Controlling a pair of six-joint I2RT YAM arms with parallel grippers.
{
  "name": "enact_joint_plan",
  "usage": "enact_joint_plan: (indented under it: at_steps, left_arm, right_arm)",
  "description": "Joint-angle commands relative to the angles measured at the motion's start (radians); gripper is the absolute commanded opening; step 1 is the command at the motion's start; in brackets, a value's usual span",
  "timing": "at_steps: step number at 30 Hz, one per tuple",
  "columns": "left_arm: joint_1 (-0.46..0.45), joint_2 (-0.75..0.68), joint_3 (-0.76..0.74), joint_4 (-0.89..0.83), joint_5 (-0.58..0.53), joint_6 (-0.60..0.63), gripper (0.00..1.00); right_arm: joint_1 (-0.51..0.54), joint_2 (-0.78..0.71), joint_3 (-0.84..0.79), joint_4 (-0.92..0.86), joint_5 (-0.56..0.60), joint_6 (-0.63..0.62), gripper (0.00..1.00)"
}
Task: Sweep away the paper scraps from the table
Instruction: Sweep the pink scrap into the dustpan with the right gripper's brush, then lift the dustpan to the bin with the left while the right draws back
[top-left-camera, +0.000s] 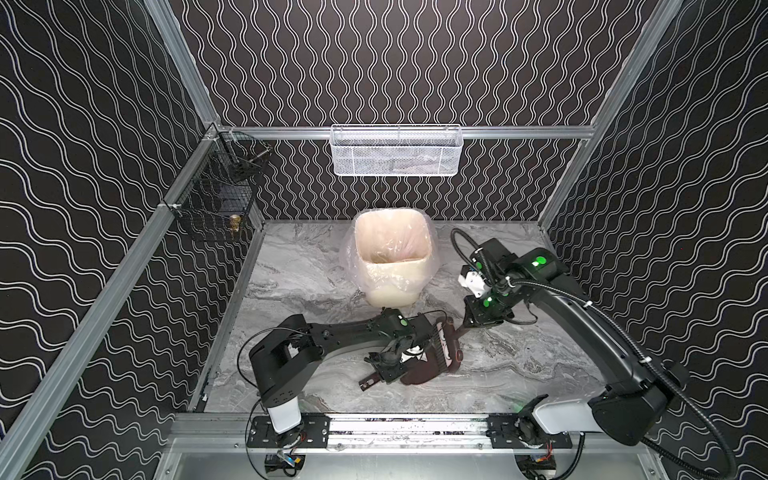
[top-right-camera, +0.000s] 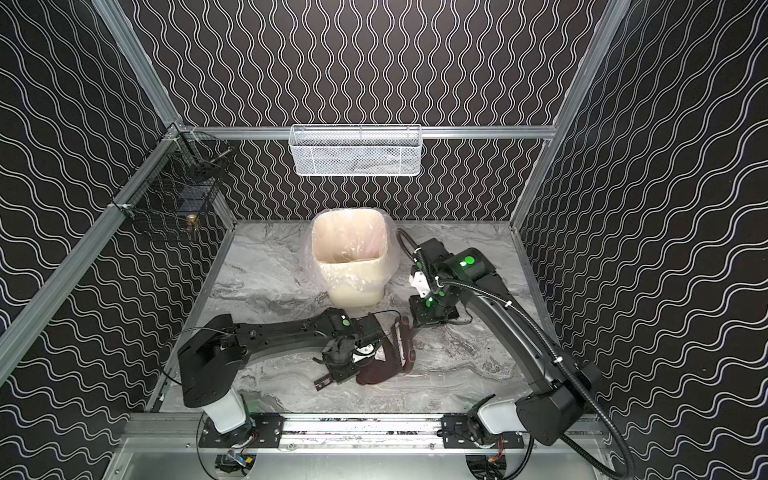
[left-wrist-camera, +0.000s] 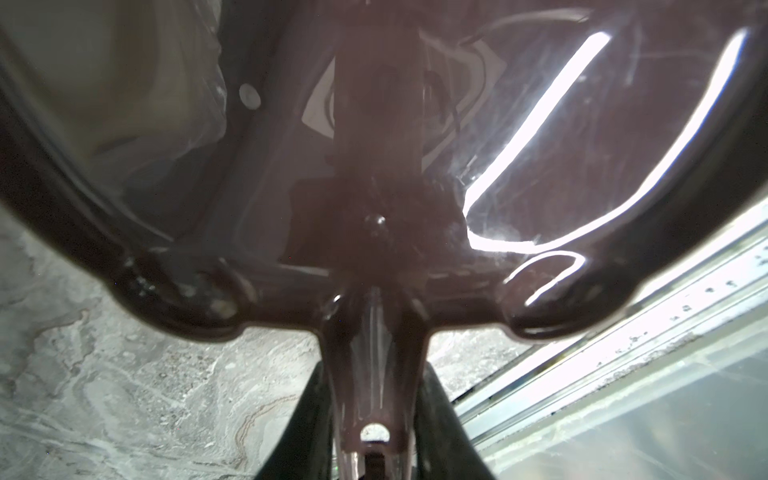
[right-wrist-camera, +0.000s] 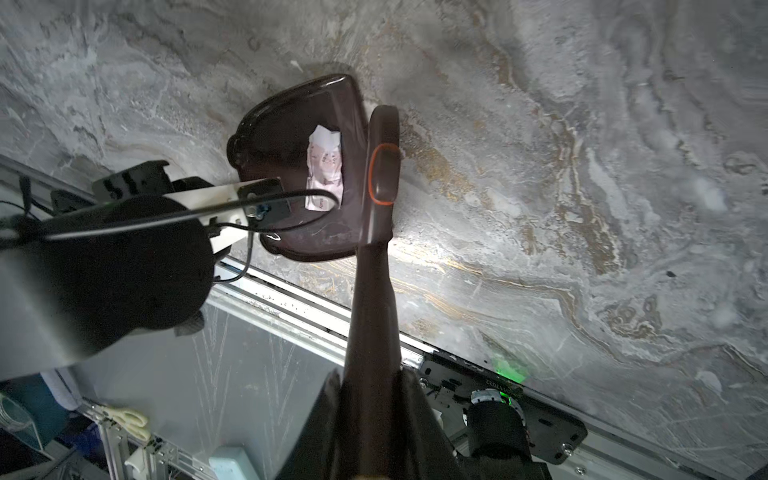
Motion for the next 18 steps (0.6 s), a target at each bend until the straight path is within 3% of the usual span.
enact_joint_plan:
  at_steps: [1,7,18]
  left_arm:
    - [0.001,-0.04,-0.014,0.038,-0.027,-0.033,0.0]
    - [-0.013,-0.151,-0.024,0.027,-0.04,-0.046,0.0]
    - [-0.112,-0.347,0.124,-0.227,-0.125,-0.195,0.0]
  right_arm:
    - [-0.034,-0.029,0.034,-0.035,0.023,0.007,0.0]
    - [-0.171,-0.054,0.093,-0.022,0.02,-0.022,0.0]
    - [-0.455,-0.107,0.055,0.065,-0.139,-0.111,0.0]
